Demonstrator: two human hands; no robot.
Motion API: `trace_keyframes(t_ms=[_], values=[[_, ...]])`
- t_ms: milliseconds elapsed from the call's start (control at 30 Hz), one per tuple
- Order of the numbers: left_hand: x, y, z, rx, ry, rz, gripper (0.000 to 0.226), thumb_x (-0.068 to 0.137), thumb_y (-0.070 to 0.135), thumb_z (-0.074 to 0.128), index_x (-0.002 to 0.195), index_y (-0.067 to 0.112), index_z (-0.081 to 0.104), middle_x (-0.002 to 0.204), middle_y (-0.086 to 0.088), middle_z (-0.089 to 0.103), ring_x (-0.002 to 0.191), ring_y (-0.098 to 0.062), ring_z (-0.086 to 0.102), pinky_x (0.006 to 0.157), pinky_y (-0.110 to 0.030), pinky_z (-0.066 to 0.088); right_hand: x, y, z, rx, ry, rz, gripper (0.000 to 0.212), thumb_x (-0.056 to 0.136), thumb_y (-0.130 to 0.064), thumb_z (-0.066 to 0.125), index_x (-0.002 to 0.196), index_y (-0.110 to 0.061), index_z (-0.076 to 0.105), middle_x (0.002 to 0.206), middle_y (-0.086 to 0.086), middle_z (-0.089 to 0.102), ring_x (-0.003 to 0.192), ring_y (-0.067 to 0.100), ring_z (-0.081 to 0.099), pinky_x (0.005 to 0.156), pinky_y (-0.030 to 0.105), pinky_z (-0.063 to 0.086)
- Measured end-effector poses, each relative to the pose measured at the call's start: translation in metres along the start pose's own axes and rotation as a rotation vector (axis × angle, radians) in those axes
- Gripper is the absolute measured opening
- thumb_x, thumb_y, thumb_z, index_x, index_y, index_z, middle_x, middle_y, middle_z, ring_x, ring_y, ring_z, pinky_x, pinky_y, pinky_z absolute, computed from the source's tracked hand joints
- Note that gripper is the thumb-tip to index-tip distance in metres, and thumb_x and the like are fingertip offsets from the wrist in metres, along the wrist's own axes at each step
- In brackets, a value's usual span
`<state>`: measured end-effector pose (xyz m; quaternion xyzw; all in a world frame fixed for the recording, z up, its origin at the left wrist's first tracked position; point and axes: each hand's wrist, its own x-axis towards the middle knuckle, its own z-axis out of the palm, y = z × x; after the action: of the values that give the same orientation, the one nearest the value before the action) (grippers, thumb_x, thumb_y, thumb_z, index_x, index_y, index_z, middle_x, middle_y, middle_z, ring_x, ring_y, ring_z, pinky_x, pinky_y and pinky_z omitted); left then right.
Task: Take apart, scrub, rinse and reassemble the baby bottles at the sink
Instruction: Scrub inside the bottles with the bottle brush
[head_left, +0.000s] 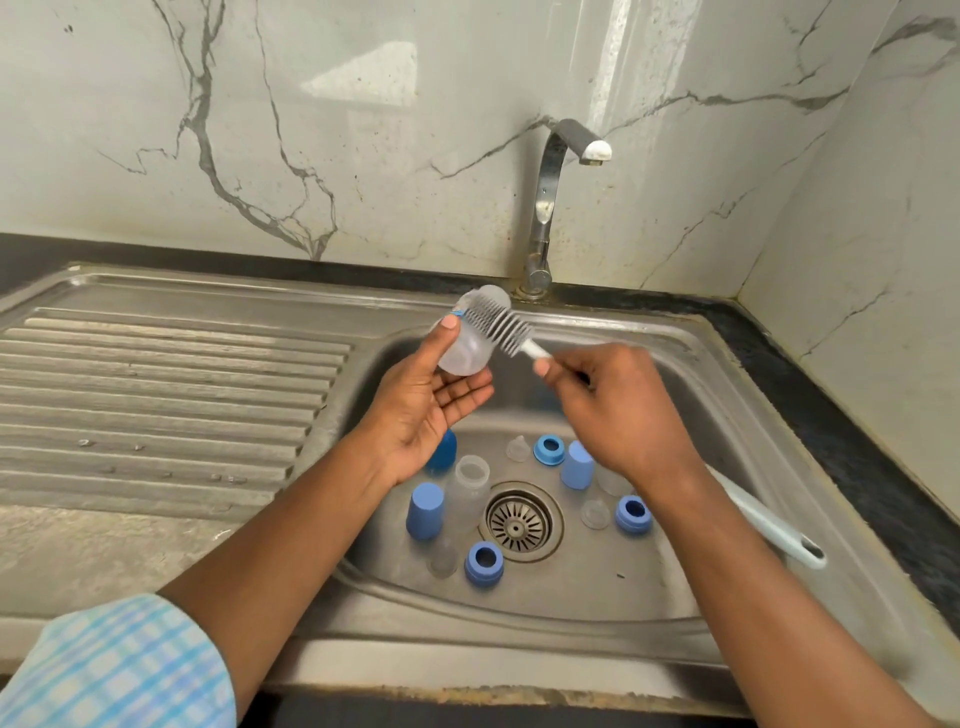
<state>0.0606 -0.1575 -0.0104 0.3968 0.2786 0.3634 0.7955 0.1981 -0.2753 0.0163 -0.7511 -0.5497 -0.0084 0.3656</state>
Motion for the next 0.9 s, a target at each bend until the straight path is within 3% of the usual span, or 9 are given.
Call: trace_keyframes(t_ms=[100, 200, 267, 367, 433, 500, 633, 833, 900], values=[[0.003, 0.004, -0.005, -0.044, 0.026, -0.008, 0.041, 0.092, 0.043, 0.060, 0.114, 0.008, 0.062, 0.097, -0.012, 0.069, 0.078, -0.014, 0.071, 0.067, -0.027, 0.060, 0.000, -0.005, 0.007, -0.014, -0.030, -0.044, 0.035, 0.098, -0.034, 0.057, 0.067, -0.018, 0.062, 0.045, -0.005, 0.038, 0.042, 0.012, 0.033, 0.048, 0.028, 0.026], [0.000, 0.001, -0.001, -0.026, 0.005, -0.031, 0.050, 0.087, 0.045, 0.063, 0.118, 0.005, 0.060, 0.093, -0.014, 0.069, 0.076, -0.015, 0.072, 0.065, -0.028, 0.060, 0.010, 0.003, 0.007, -0.081, 0.092, 0.058, 0.044, 0.099, -0.036, 0.056, 0.057, -0.029, 0.043, 0.047, -0.005, 0.039, 0.045, 0.012, 0.034, 0.051, 0.028, 0.026], [-0.001, -0.002, 0.002, -0.026, 0.006, -0.041, 0.055, 0.081, 0.046, 0.065, 0.117, 0.005, 0.060, 0.091, -0.014, 0.070, 0.075, -0.015, 0.072, 0.066, -0.028, 0.060, 0.010, 0.007, 0.006, -0.077, 0.105, 0.073, 0.044, 0.099, -0.035, 0.056, 0.057, -0.030, 0.043, 0.048, -0.006, 0.039, 0.045, 0.012, 0.035, 0.051, 0.028, 0.027], [0.002, 0.001, -0.002, -0.075, 0.026, -0.026, 0.047, 0.089, 0.044, 0.062, 0.116, 0.006, 0.062, 0.089, -0.011, 0.071, 0.075, -0.014, 0.073, 0.067, -0.028, 0.060, 0.001, -0.001, 0.007, 0.000, -0.033, -0.056, 0.034, 0.098, -0.034, 0.058, 0.066, -0.026, 0.057, 0.047, -0.006, 0.041, 0.043, 0.011, 0.035, 0.048, 0.028, 0.027], [0.005, 0.004, -0.005, -0.097, 0.026, -0.016, 0.043, 0.094, 0.044, 0.057, 0.113, 0.006, 0.063, 0.087, -0.010, 0.072, 0.073, -0.013, 0.072, 0.068, -0.027, 0.061, -0.002, -0.008, 0.009, -0.021, -0.106, -0.124, 0.035, 0.098, -0.035, 0.058, 0.064, -0.028, 0.053, 0.046, -0.006, 0.040, 0.044, 0.012, 0.036, 0.048, 0.027, 0.026], [0.005, 0.006, -0.005, -0.096, 0.024, -0.016, 0.043, 0.094, 0.045, 0.057, 0.112, 0.006, 0.064, 0.087, -0.010, 0.072, 0.072, -0.012, 0.072, 0.069, -0.027, 0.061, 0.002, -0.007, 0.010, -0.075, -0.039, -0.123, 0.032, 0.098, -0.036, 0.058, 0.067, -0.028, 0.055, 0.047, -0.007, 0.042, 0.044, 0.011, 0.038, 0.047, 0.027, 0.025], [0.001, 0.002, 0.001, -0.072, 0.012, -0.035, 0.050, 0.090, 0.045, 0.062, 0.120, 0.005, 0.060, 0.093, -0.013, 0.071, 0.077, -0.015, 0.073, 0.067, -0.029, 0.061, 0.013, 0.013, 0.005, -0.090, 0.113, 0.056, 0.037, 0.099, -0.037, 0.056, 0.064, -0.025, 0.052, 0.049, -0.005, 0.042, 0.047, 0.015, 0.038, 0.050, 0.029, 0.027], [0.003, 0.006, -0.002, -0.109, 0.019, -0.031, 0.043, 0.093, 0.044, 0.058, 0.113, 0.007, 0.063, 0.085, -0.009, 0.075, 0.076, -0.014, 0.073, 0.068, -0.027, 0.061, 0.003, 0.003, 0.007, 0.028, -0.092, -0.097, 0.032, 0.097, -0.035, 0.059, 0.072, -0.015, 0.064, 0.047, -0.005, 0.041, 0.044, 0.011, 0.034, 0.048, 0.030, 0.030], [0.003, 0.007, -0.004, -0.107, 0.017, -0.035, 0.044, 0.093, 0.044, 0.058, 0.113, 0.006, 0.063, 0.083, -0.009, 0.075, 0.075, -0.014, 0.073, 0.068, -0.027, 0.061, 0.006, 0.003, 0.008, 0.010, -0.064, -0.099, 0.033, 0.097, -0.035, 0.059, 0.072, -0.016, 0.064, 0.047, -0.005, 0.042, 0.045, 0.012, 0.034, 0.048, 0.030, 0.030]])
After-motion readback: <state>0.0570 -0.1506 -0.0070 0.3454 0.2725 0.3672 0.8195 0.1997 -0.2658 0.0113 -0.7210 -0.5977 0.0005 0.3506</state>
